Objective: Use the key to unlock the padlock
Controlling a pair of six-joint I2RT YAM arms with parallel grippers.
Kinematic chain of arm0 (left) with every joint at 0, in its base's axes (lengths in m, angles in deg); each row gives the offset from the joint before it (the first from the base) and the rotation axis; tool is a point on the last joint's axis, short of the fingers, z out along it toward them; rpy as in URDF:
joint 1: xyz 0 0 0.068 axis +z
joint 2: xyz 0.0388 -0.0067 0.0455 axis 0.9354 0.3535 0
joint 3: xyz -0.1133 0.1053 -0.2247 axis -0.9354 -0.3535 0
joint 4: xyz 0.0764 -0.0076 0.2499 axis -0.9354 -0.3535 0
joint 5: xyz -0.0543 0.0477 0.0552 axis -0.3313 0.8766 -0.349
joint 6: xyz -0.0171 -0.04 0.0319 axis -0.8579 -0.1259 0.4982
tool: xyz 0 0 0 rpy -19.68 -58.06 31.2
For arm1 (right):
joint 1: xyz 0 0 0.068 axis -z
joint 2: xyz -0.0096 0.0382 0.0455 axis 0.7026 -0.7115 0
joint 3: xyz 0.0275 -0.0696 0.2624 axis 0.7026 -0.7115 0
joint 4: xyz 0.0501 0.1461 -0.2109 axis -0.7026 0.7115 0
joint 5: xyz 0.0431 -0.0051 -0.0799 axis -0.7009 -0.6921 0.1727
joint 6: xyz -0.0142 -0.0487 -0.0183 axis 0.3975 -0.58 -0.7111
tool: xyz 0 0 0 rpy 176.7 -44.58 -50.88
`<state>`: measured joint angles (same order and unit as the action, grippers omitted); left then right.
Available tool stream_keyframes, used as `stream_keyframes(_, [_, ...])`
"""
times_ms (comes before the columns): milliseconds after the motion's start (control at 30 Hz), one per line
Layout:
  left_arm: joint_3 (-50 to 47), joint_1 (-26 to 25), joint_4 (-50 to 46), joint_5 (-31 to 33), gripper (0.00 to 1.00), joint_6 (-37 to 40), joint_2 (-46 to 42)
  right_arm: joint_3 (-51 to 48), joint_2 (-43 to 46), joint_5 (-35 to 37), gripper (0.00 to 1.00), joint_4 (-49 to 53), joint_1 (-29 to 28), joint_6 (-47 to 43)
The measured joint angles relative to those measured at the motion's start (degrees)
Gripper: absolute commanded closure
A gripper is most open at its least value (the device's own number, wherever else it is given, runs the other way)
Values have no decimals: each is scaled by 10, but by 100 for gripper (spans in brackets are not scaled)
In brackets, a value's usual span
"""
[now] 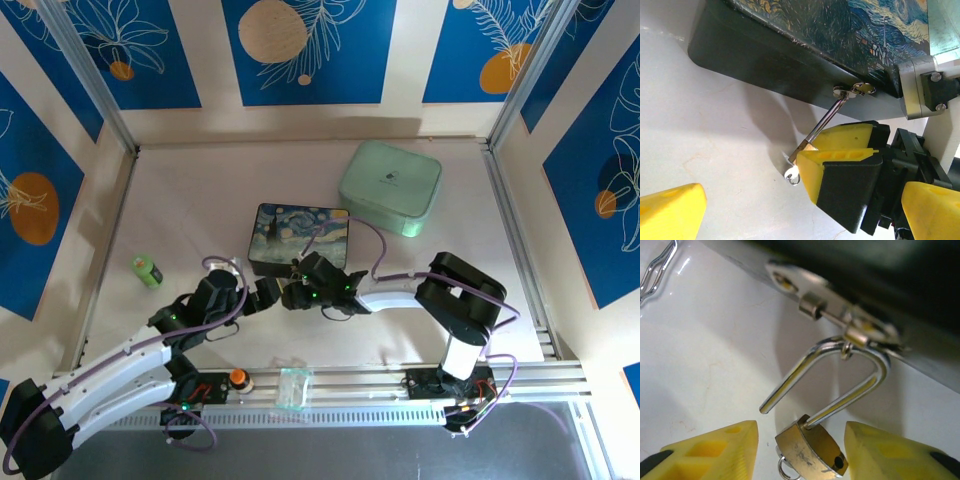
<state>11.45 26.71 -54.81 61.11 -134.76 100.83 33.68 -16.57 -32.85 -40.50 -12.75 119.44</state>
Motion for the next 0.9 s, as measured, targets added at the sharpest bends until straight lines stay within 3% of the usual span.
stream_keyframes(333, [-14, 1, 0, 2, 0, -3, -9, -6, -2, 2, 71, -18, 0, -2])
stream_keyframes(400, [-16, 1, 0, 2, 1, -3, -9, -7, -2, 2, 69, -22, 0, -2])
stream_keyframes(500, [-16, 1, 0, 2, 0, -3, -9, -11, -2, 2, 50, -30, 0, 2])
stream_keyframes(600, [-16, 1, 0, 2, 1, -4, -9, -11, -3, 7, 39, -29, -4, 4])
stream_keyframes(800, [-18, 1, 0, 3, 0, -5, -9, 32, -24, 63, 42, 31, -23, 9])
stream_keyframes(900, [-18, 1, 0, 5, 1, -5, -12, 44, -32, 79, 50, 43, -27, 11])
